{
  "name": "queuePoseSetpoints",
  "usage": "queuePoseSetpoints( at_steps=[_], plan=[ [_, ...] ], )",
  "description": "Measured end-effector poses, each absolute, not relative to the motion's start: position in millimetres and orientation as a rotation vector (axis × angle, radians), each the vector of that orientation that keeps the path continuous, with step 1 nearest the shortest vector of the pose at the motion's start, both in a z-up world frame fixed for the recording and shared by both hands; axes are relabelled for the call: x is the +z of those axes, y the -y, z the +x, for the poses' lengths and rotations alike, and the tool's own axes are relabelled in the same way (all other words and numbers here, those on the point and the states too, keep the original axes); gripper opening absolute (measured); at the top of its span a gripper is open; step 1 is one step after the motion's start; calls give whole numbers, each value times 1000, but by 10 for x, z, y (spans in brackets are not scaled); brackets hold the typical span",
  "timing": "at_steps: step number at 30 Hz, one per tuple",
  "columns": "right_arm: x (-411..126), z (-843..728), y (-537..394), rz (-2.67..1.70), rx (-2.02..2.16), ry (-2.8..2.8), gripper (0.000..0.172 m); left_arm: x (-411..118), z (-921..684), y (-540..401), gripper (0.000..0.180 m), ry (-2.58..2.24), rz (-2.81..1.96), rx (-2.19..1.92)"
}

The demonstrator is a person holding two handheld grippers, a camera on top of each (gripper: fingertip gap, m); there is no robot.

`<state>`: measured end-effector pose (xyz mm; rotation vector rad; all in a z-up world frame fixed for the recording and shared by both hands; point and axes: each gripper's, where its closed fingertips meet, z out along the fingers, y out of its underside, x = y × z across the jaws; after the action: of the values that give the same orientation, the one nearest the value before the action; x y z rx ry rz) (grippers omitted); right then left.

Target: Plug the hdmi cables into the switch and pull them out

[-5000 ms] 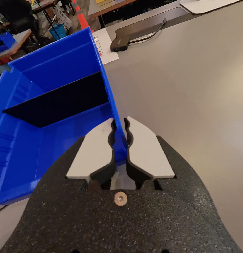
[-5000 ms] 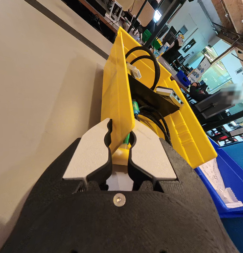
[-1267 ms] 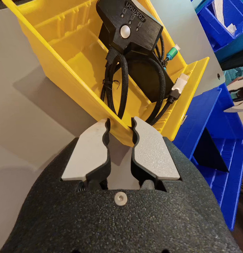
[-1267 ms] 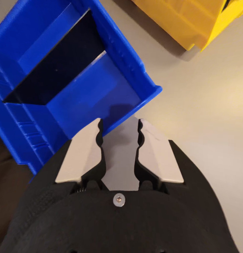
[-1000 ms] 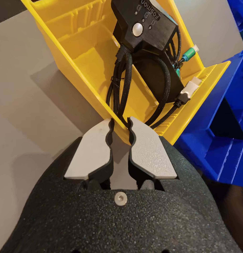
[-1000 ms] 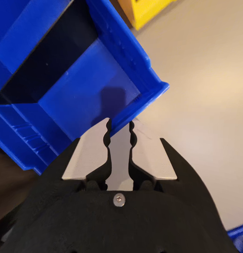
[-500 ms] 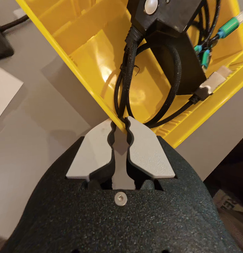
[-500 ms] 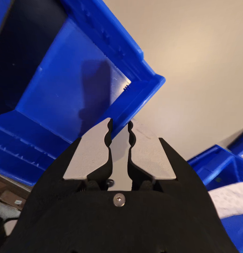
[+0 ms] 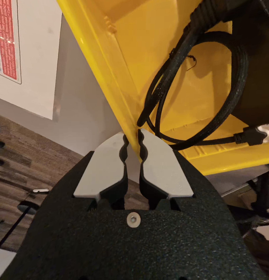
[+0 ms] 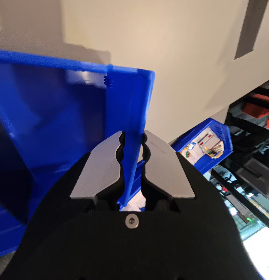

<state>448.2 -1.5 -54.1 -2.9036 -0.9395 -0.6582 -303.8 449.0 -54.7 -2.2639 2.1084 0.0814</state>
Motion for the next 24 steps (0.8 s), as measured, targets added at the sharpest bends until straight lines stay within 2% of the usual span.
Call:
queuePoseSetpoints(
  at_steps=[13,24],
  plan=[
    [-518,4943,-597,-2744,-984,1036,23,-548,-3104,-5181,13,-2398,-1827,384],
    [-517,5171,-1086,-2528,-1052,1202,28,-547,-3052,-5528,16,-2503,-1533,489]
  ],
)
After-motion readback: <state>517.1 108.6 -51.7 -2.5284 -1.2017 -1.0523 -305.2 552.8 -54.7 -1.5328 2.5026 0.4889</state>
